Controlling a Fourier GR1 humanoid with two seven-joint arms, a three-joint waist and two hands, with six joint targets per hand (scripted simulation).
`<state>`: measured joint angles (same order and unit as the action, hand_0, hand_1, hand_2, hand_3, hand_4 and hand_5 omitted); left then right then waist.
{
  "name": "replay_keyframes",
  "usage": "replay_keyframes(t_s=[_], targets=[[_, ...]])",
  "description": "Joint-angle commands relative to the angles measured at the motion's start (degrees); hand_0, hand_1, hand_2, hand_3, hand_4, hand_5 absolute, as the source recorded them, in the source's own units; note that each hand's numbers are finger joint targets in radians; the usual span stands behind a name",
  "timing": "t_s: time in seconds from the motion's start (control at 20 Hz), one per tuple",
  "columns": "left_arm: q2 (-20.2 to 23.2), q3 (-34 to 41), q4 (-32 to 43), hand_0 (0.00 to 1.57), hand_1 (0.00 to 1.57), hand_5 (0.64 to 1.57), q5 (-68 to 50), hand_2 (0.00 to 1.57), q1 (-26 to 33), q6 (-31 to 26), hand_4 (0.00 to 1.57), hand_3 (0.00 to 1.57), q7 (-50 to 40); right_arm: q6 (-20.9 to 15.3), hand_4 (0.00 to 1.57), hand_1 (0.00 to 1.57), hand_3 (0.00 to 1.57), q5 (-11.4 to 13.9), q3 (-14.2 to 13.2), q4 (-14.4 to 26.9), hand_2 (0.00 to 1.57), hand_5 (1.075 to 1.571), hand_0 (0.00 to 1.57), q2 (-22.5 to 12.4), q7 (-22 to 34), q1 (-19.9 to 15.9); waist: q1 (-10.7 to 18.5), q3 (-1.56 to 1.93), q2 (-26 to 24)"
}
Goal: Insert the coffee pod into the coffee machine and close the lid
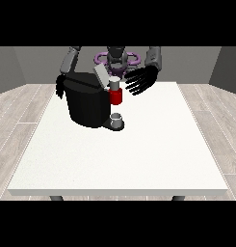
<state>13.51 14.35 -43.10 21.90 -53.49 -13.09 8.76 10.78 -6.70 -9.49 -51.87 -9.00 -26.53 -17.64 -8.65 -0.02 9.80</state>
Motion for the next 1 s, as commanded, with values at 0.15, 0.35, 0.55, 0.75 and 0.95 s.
replay_keyframes(t_s=[0.15, 0.35, 0.55, 0.75, 0.95], targets=[[-7.09, 3.35, -0.29, 0.00, 0.00, 1.571, -7.80, 0.00, 16.34, -2.95, 0.00, 0.00, 9.21, -0.19, 0.00, 0.00, 0.00, 2.12, 2.48, -1.27, 0.00, 1.571, 0.00, 2.41, -4.33, 11.47, 5.76, -0.05, -12.65], [-10.23, 2.10, 1.55, 0.00, 0.00, 1.571, -7.69, 0.00, 27.33, -3.84, 0.27, 0.00, 13.86, -2.39, 0.00, 0.00, 0.00, 5.75, 7.58, -7.71, 0.00, 1.571, 0.00, 3.93, 0.93, 13.81, 5.39, -0.10, -20.96], [-5.19, 4.19, 3.80, 0.00, 0.00, 1.571, -8.79, 0.00, 34.90, -7.33, 0.30, 0.00, 14.29, -5.39, 0.14, 0.00, 0.00, 8.23, 14.29, -16.45, 0.00, 1.571, 0.00, 8.79, 6.28, 16.43, 2.88, -0.14, -28.12], [-6.42, 4.40, 3.44, 0.00, 0.00, 1.571, -10.07, 0.00, 38.19, -7.93, 0.23, 0.00, 11.96, -8.75, 0.27, 0.00, 0.00, 6.85, 20.46, -23.44, 0.00, 1.571, 0.00, 8.92, 10.32, 17.79, 4.20, -0.02, -32.45], [-7.85, 2.79, 1.60, 0.00, 0.00, 1.571, -9.39, 0.00, 42.97, -7.46, 0.35, 0.00, 13.73, -8.75, 0.17, 0.00, 0.00, 9.04, 20.16, -31.73, 0.00, 1.571, 0.00, 8.63, 15.90, 15.75, 4.71, 0.00, -33.50]])
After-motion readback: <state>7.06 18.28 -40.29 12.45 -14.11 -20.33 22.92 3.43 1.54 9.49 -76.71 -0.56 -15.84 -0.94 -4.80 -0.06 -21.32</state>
